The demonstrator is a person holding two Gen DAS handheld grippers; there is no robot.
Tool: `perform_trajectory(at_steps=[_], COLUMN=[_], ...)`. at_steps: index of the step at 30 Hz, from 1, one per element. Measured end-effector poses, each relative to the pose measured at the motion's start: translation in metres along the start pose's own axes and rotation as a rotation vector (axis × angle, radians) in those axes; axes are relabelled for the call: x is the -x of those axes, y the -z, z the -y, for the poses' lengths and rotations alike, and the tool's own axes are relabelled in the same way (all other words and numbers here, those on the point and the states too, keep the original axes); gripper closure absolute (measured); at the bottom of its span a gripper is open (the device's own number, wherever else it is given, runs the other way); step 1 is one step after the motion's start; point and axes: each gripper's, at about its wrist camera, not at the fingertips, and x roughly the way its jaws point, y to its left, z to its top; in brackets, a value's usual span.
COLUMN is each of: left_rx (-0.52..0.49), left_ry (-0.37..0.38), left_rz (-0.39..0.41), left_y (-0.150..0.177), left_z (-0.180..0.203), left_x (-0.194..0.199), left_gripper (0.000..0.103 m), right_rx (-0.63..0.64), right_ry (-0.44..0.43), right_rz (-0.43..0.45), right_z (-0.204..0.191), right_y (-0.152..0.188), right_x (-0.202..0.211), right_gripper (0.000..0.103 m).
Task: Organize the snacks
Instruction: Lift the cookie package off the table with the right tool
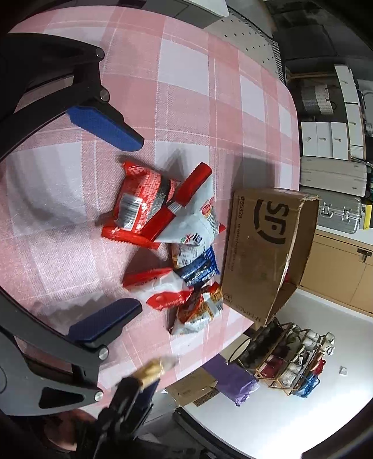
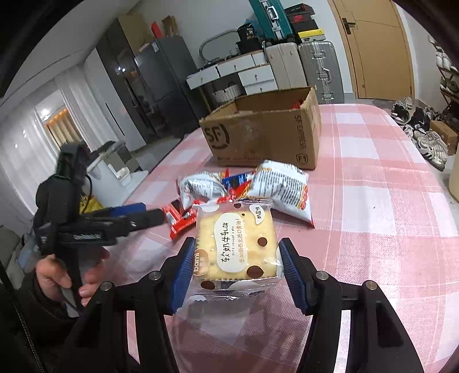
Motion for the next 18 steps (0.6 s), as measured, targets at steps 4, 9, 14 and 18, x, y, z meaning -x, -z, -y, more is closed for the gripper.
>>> perform_trajectory(at_steps=[4, 9, 14, 18], left_rx=[-0.02, -0.044, -0.032, -0.022], left_ry=[-0.014, -0.015, -0.015, -0.002], left_rz=[-0.038, -0.08, -0.104, -0.096], left_y=[-0.004, -0.003, -0.004, -0.005], left_z=[-0.002, -0.002, -0.009, -0.015], left_x=[-0.016, -0.034, -0.05, -0.055], left_gripper=[0.001, 0.001, 0.001, 0.001], right_rx=[-0.009, -0.015, -0.02, -0.032], right_ry=[-0.011, -0.008, -0.003, -0.005], right_rz=[0.013, 0.017, 0.018, 0.021], right_z=[0.0, 0.001, 0.005, 0.009], right_y=[-0.001, -0.002, -0.001, 0.0], right_x=[0.006, 0.009, 0.009, 0.01], right_gripper=[0.044, 0.044, 0.044, 0.044])
